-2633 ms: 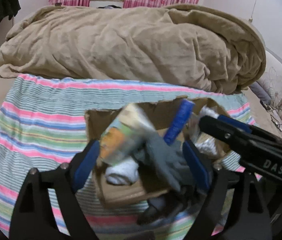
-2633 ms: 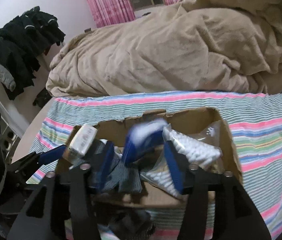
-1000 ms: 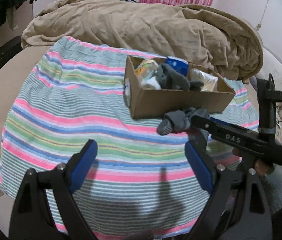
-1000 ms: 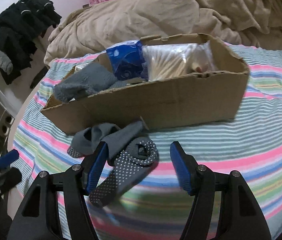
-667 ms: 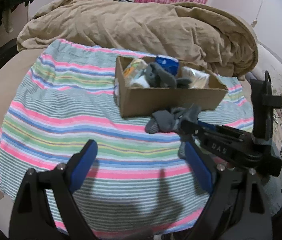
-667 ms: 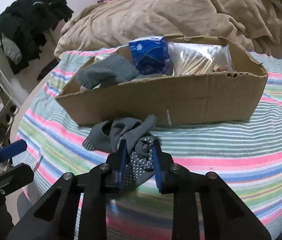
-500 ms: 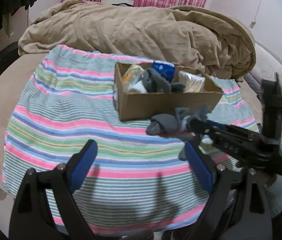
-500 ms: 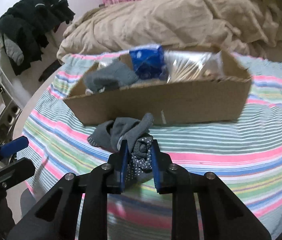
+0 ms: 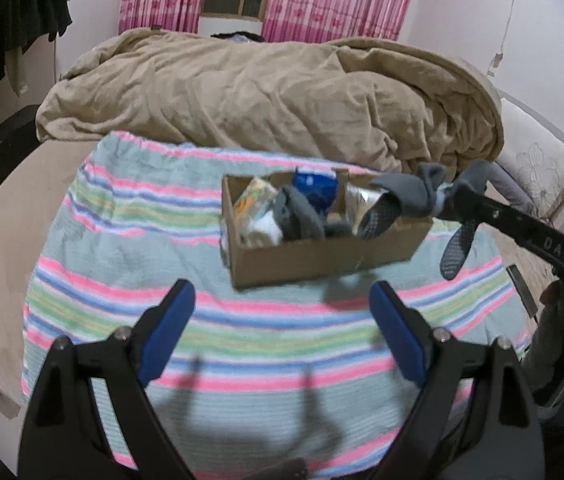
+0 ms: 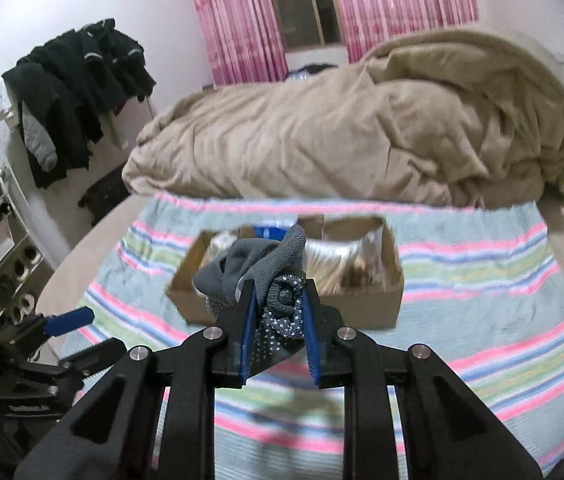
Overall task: Organize objects
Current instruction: 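Grasp the grey socks with the right gripper and drop them into the box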
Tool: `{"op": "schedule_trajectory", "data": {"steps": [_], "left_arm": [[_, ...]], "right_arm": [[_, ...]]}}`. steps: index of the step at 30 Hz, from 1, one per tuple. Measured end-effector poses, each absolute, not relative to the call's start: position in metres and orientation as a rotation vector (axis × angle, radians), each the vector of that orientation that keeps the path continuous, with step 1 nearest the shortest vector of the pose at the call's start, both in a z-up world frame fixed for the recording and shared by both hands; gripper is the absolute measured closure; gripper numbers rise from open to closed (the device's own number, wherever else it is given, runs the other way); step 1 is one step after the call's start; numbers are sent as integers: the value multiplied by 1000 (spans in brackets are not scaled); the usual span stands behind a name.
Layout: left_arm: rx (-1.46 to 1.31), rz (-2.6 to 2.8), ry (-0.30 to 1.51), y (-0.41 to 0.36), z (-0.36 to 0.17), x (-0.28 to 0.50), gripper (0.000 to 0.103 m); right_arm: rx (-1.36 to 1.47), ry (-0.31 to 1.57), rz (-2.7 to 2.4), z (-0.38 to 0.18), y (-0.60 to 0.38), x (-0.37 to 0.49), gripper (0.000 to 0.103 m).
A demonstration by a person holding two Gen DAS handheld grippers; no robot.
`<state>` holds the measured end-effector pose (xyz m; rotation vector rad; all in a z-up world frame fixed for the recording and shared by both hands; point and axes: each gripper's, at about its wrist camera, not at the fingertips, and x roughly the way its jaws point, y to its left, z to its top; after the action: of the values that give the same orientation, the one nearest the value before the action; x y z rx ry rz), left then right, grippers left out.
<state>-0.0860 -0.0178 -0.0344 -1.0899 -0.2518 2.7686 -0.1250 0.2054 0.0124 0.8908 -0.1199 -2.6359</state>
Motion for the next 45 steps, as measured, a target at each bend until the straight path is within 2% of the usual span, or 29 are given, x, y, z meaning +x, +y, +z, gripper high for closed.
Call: {"op": "schedule_trajectory", "data": {"steps": [8,22,27,29,31,33,38,40,45], "left_arm": [[-1031,2805,-274,-28,-23,-125,13],[-1133,2803,-306,-44,-57,-171,13],[-1161,2813,-320,-49,-60,-170,13],[-1161,2819,-327,-50,-58,-166,13],[-1161,2821,-325,-51,-55,-160,13],[-1164,2823,-314,-50,-51,-154,13],[-1139,2845,-309,-49,-35,-132,13],[-1130,2856,-305,-48,-28,-122,13],[-1122,2869,-305,-45,-18,-97,13]], "right_arm": [[937,-92,-2622,1,186,-175,80],[1141,-74,-2586,-79,155,-243,80],[1152,-53,-2589,-85,154,-242,79],[1146,-68,-2593,-82,155,-240,75],[1133,-88,-2586,-76,157,-234,63],[1120,-94,-2601,-69,159,-225,55],[1100,-87,-2609,-51,166,-203,51],[1093,-87,-2608,-44,169,-191,45],[1073,-87,-2608,-28,175,-157,44]]}}
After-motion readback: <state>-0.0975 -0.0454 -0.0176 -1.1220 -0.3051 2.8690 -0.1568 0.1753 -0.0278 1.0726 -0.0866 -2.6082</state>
